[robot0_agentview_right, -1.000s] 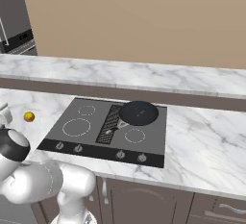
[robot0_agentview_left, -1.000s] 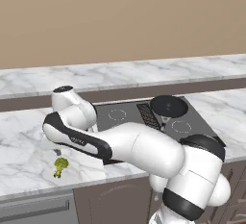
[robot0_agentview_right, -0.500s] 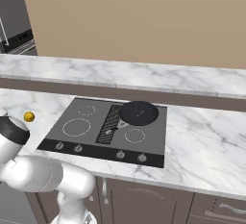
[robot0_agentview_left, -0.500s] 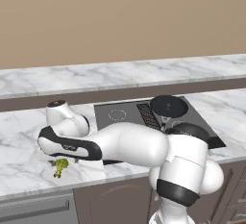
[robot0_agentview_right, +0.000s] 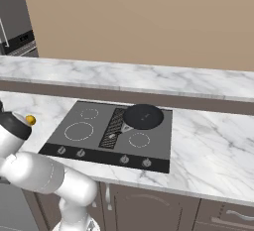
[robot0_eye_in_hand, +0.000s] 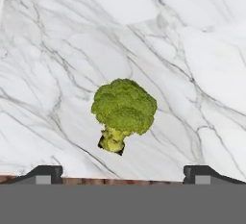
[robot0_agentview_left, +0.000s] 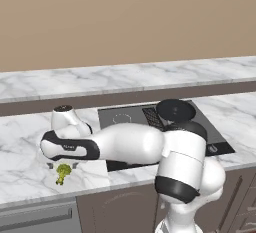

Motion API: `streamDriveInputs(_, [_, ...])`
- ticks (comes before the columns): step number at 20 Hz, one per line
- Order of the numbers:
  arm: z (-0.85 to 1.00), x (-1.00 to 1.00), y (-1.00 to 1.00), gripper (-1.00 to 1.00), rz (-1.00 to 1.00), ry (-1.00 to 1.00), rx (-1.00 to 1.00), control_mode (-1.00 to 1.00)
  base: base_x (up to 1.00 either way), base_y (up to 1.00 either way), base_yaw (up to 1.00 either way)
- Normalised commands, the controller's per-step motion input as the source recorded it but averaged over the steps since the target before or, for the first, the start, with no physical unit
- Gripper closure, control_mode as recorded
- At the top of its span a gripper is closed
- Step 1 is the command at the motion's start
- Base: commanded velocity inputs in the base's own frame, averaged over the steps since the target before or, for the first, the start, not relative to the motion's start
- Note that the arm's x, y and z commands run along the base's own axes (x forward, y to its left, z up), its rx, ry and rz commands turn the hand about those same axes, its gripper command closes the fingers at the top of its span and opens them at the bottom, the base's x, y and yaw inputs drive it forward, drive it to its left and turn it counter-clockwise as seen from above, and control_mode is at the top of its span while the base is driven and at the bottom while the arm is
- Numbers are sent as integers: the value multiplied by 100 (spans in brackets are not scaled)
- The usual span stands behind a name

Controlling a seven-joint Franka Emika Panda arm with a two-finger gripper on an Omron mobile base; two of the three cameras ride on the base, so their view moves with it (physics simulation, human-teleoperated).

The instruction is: Put the lemon and broccoli in the pan. Then turn on the rear right burner and set the heat to medium.

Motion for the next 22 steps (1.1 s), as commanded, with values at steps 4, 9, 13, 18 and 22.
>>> streamDriveInputs(4, [-2, 12, 6, -100, -3, -2, 0, -100, 0, 0, 0])
streamDriveInputs(9, [0, 0, 0, -100, -1, 0, -6, -100, 0, 0, 0])
streamDriveInputs(13, [0, 3, 0, -100, -2, -1, -7, -100, 0, 0, 0])
streamDriveInputs(18, [0, 5, 0, -100, -3, -3, -3, -100, 0, 0, 0])
streamDriveInputs(22, [-11, 11, 2, -100, -2, -2, -1, -100, 0, 0, 0])
